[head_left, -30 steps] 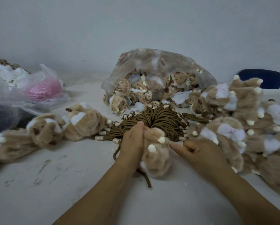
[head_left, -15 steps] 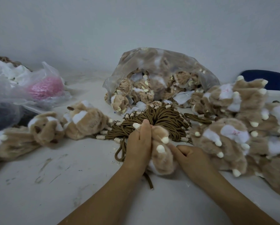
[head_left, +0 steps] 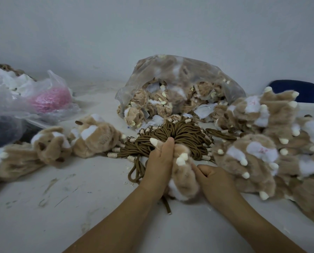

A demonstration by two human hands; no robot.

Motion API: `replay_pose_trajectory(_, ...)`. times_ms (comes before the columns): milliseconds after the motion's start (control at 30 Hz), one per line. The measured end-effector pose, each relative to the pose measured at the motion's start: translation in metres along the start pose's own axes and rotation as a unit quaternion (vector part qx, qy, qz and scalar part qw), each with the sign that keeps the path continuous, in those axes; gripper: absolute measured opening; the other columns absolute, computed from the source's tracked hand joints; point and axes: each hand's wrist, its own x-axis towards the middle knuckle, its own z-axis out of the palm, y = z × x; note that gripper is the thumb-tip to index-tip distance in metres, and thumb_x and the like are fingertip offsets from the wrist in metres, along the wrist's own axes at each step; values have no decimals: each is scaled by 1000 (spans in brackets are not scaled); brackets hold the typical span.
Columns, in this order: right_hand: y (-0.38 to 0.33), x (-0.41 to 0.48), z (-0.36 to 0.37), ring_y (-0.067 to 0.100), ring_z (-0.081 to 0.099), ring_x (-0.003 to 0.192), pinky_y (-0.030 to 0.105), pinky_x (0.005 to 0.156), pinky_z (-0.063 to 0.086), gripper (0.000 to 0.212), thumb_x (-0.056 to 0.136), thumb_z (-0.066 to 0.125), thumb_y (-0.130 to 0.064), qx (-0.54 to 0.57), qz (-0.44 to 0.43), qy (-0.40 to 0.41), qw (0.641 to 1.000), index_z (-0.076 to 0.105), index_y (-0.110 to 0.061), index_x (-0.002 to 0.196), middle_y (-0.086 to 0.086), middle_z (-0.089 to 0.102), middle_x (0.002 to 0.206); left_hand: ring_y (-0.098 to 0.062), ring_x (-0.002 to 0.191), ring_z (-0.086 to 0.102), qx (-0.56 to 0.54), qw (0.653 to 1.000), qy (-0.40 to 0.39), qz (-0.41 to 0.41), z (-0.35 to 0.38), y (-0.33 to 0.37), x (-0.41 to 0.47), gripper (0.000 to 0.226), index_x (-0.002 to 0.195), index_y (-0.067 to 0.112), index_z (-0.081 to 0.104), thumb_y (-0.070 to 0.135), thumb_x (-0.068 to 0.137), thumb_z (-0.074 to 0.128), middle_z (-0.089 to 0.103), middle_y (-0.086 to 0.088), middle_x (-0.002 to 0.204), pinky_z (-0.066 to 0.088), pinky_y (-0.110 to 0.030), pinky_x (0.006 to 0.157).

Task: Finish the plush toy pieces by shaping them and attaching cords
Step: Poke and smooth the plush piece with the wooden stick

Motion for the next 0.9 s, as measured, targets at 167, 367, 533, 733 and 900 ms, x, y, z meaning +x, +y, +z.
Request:
replay_pose_trajectory(167,-5,7,-9,9,38,48,17,44,30,50,93,51,-42,41,39,49,997,62,1,71,15,55,60,-18,102,70,-37,997,-74,5,-6,-6,3,57,115,23,65,69,84,54,73,-3,107,57,-33,88)
replay_pose_trajectory(367,1,9,-17,3,45,41,13,43,33,56,88,48,-54,85,52,119,988,54,-15,48,-2,51,42,-27,103,71,-239,945,-145,-166,-7,-10,7,65,129,15,56,42,74,78,71,-12,118,60,-37,70)
replay_pose_trajectory(533,8,11,-21,5,40,38,14,40,31,61,83,50,-64,67,60,89,992,52,-12,50,-1,43,40,-25,111,68,-244,968,-13,-58,-18,-8,22,59,129,20,57,37,76,77,69,-8,122,56,-37,85)
replay_pose_trajectory(733,13,10,-25,7,34,39,21,41,28,64,72,44,-76,-25,61,-14,998,33,-17,50,-6,32,42,-22,110,68,-217,972,88,16,-32,-4,28,35,113,38,65,44,80,72,71,0,119,58,-40,85)
replay_pose_trajectory(900,12,6,-22,9,31,48,29,50,26,68,64,41,-83,-44,5,-48,998,30,-16,56,-2,29,51,-22,108,69,-202,973,103,34,-34,3,26,39,116,30,63,48,81,67,71,-3,118,57,-44,91)
